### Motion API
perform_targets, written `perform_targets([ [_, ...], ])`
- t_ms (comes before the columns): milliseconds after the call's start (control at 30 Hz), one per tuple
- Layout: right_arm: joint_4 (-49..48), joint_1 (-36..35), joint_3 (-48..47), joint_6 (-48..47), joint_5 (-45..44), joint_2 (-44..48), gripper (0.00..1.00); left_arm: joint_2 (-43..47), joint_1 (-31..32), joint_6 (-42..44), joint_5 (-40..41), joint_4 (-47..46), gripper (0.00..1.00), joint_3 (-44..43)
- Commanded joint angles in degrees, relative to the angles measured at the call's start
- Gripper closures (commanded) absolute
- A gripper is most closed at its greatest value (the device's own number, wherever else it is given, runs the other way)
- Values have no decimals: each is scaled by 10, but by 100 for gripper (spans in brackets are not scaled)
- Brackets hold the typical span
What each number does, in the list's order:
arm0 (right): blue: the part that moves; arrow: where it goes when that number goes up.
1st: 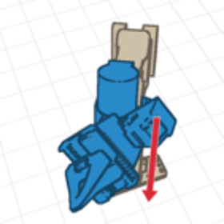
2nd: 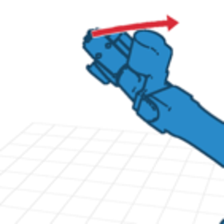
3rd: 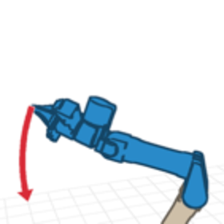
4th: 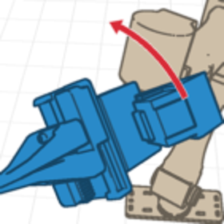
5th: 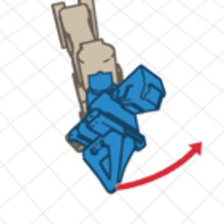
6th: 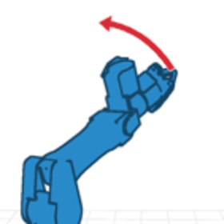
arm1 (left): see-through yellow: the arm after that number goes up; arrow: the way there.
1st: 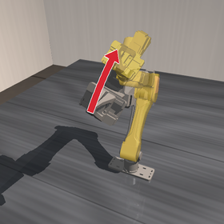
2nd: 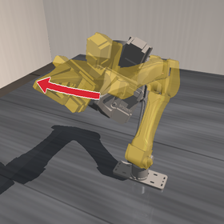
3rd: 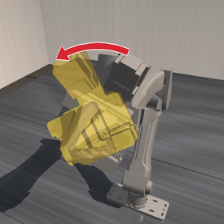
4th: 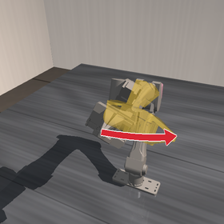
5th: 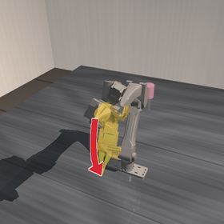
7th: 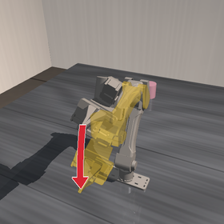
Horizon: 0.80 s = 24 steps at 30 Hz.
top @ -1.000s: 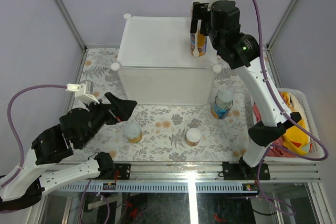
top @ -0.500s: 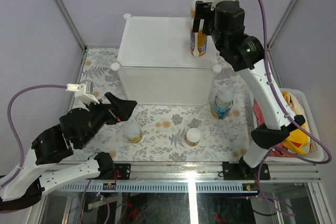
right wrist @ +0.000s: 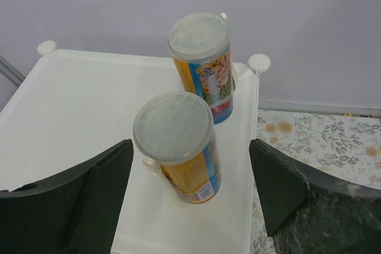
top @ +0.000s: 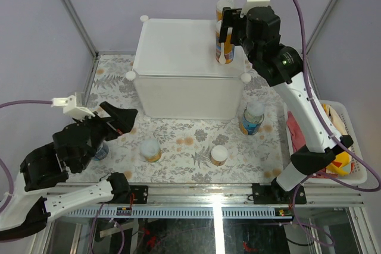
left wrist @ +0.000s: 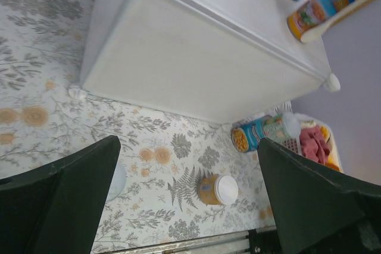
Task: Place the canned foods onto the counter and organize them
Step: Place the canned food on the counter.
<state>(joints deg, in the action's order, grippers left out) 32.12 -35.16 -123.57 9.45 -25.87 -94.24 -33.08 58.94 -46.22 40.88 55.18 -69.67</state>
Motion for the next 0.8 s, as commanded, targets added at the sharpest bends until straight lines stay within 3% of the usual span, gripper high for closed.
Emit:
perform_targets([
  [0,-57,3,31,8,9,49,14,-11,1,-64,108,107,0,-55],
  [400,-92,-5,126,18,21,109,15,-25,3,-98,150,189,0,-91],
  [767,-67,-7,225,35,8,199,16,-8,3,-28,51,52,0,-1],
])
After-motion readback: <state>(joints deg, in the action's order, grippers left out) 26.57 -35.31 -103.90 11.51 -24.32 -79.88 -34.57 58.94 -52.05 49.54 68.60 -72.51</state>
